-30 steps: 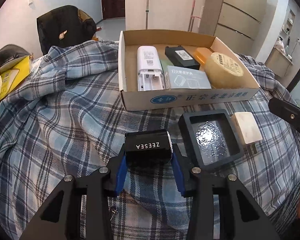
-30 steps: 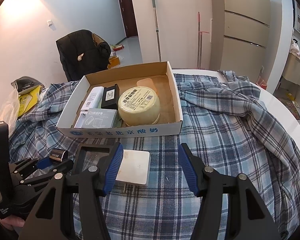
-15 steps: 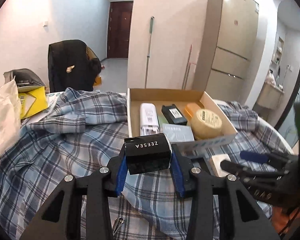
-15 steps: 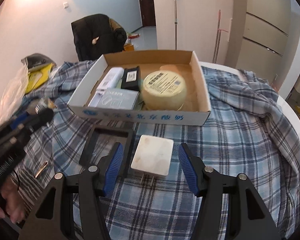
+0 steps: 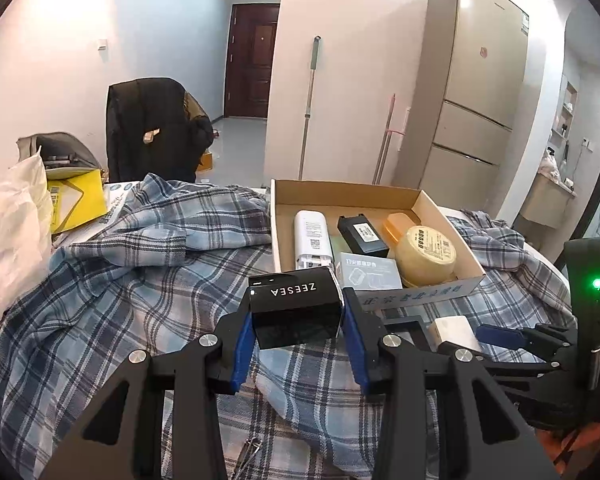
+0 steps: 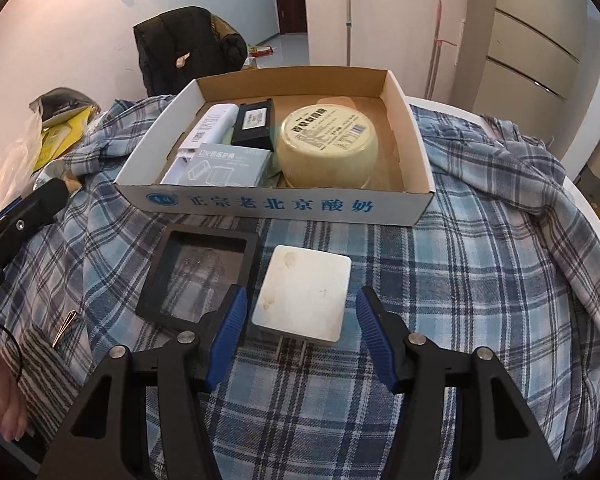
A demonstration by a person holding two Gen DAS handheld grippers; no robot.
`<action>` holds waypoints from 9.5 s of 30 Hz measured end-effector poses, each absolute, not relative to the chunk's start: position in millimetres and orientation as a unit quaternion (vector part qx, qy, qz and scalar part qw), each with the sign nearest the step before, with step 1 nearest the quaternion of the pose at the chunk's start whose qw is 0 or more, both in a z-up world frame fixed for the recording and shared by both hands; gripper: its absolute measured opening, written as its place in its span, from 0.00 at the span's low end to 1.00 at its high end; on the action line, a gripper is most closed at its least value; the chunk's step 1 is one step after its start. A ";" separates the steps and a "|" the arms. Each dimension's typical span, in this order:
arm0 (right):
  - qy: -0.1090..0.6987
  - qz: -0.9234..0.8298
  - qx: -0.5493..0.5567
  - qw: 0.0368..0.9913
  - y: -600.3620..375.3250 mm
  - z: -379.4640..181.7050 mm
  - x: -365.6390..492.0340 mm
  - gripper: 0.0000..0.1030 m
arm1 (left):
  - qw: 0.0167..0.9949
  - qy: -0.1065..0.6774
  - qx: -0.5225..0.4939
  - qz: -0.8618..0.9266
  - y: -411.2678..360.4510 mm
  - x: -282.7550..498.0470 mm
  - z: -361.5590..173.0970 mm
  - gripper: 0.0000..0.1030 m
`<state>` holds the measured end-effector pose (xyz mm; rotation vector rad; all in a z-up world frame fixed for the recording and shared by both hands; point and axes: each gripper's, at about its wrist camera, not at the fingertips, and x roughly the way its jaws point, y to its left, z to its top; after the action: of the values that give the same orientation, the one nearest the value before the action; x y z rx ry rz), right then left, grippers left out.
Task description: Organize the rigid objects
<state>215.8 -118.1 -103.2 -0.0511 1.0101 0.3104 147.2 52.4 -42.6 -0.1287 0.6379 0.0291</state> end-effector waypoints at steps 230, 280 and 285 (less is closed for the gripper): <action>0.343 0.139 -0.008 0.929 -165.7 -1.9 137.3 0.99 | 0.905 0.422 -0.035 -0.043 87.4 92.8 -49.9 0.17; 0.396 0.166 0.029 0.902 -176.4 -38.1 155.2 0.99 | 0.839 0.539 -0.048 -0.062 53.6 46.2 -69.9 0.07; 0.395 0.167 0.034 0.903 -179.4 -36.2 154.7 0.99 | 0.850 0.521 -0.057 -0.057 53.9 44.4 -72.8 0.07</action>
<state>154.7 -179.4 -36.2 0.0700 0.8158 0.3444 44.4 53.9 -72.8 -0.1196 1.0970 -0.1196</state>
